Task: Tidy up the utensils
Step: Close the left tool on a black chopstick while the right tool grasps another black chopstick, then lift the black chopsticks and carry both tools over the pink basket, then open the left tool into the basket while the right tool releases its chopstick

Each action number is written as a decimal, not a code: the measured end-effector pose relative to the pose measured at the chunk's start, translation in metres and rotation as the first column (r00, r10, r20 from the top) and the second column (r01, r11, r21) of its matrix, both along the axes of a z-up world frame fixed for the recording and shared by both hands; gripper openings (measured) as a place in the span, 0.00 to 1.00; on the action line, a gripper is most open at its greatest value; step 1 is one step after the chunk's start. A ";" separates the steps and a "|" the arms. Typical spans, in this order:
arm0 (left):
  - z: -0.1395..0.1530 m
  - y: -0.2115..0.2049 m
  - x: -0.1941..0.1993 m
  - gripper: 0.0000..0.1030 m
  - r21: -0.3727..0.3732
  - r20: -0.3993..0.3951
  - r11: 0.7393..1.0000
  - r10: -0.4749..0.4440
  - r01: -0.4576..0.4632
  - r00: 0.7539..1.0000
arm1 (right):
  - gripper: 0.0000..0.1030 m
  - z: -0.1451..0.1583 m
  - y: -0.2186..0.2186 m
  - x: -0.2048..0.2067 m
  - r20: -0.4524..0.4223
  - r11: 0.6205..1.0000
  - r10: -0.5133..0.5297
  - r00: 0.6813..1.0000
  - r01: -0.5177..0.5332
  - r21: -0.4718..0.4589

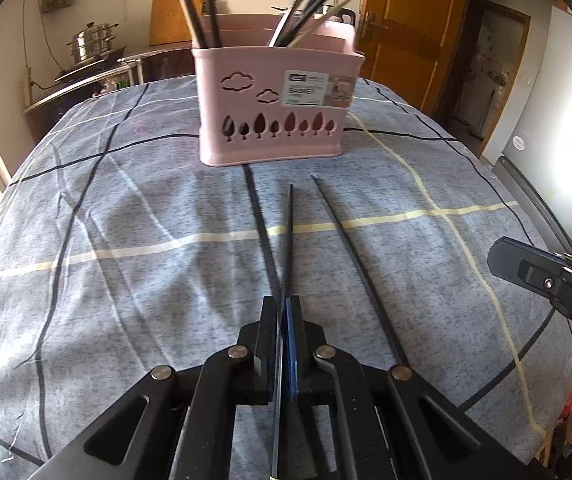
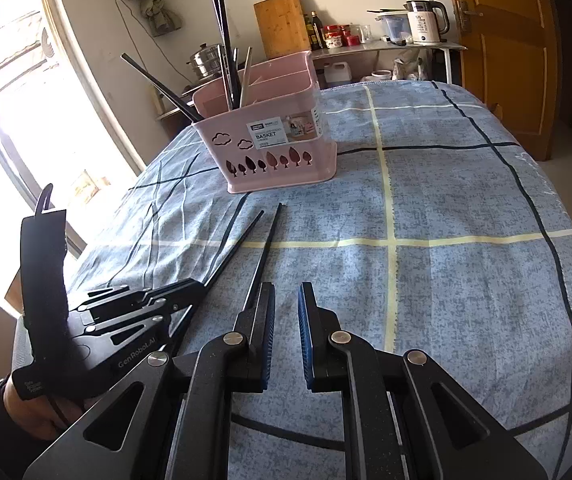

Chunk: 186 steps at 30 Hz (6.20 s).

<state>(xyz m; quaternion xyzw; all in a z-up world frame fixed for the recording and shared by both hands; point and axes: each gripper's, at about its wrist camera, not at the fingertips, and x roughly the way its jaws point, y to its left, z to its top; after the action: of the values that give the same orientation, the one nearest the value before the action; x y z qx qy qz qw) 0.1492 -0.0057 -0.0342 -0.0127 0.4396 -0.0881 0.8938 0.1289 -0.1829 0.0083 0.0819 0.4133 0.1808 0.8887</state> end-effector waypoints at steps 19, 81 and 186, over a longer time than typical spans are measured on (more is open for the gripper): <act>0.027 0.035 0.024 0.07 -0.071 0.030 0.997 0.005 -0.003 1.000 | 0.12 -0.031 0.055 0.059 -0.095 0.994 0.094 0.991 -0.098 -0.038; 0.148 0.013 0.059 0.04 -0.034 0.224 0.995 -0.083 0.093 0.971 | 0.05 0.103 0.016 0.069 0.157 0.996 -0.002 0.988 0.015 -0.085; 0.202 0.084 0.155 0.09 -0.142 0.179 0.990 0.026 0.000 0.983 | 0.14 0.145 0.033 0.150 0.188 1.000 0.001 0.982 -0.005 0.021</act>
<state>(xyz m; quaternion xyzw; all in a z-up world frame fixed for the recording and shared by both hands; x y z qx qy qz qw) 0.3046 0.0779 0.1674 -0.0706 0.3493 -0.1140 0.9274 0.2790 -0.1503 0.1536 0.0732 0.3259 0.1934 0.9225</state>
